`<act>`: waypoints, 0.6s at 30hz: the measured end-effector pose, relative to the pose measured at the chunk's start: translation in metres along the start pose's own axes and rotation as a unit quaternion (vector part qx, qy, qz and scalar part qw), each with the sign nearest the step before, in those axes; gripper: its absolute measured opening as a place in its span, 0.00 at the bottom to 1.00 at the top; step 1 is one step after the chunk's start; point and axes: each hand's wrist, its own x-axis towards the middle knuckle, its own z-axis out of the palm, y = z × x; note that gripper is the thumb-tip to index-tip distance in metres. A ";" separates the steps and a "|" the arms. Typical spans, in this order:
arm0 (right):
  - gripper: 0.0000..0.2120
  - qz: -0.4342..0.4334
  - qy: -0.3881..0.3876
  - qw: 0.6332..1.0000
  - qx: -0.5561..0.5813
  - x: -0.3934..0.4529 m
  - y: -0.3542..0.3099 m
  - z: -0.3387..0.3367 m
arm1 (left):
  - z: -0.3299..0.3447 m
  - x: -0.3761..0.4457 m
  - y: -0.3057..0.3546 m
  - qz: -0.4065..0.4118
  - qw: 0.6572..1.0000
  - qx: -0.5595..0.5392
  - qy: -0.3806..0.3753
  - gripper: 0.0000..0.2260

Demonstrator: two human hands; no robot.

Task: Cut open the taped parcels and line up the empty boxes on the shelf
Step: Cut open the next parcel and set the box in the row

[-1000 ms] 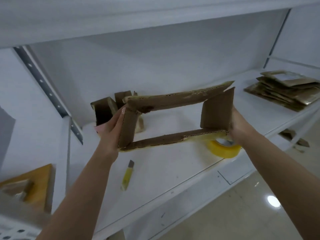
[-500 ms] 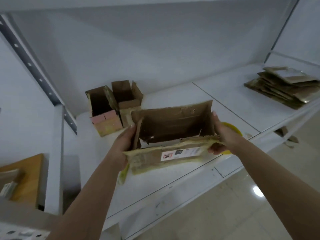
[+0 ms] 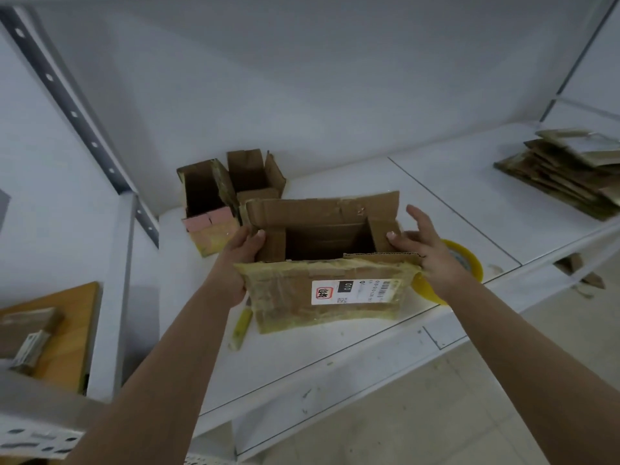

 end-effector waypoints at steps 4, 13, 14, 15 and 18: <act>0.18 -0.131 -0.035 0.991 -0.005 0.008 0.008 -0.003 | -0.003 0.005 -0.003 0.029 0.999 0.008 -0.011 0.15; 0.17 -0.031 0.042 0.998 -0.032 -0.003 0.001 -0.001 | -0.004 0.005 0.001 0.048 0.998 0.015 -0.040 0.11; 0.17 -0.018 0.036 0.998 -0.050 -0.004 0.001 -0.003 | -0.005 0.005 0.001 0.028 0.999 -0.005 -0.035 0.12; 0.20 -0.007 0.024 0.998 -0.059 -0.005 0.001 -0.006 | -0.006 0.004 0.002 0.008 1.000 -0.017 -0.024 0.14; 0.38 0.008 -0.018 0.996 -0.085 -0.006 0.001 -0.013 | -0.010 -0.003 0.002 0.025 1.000 -0.016 -0.001 0.17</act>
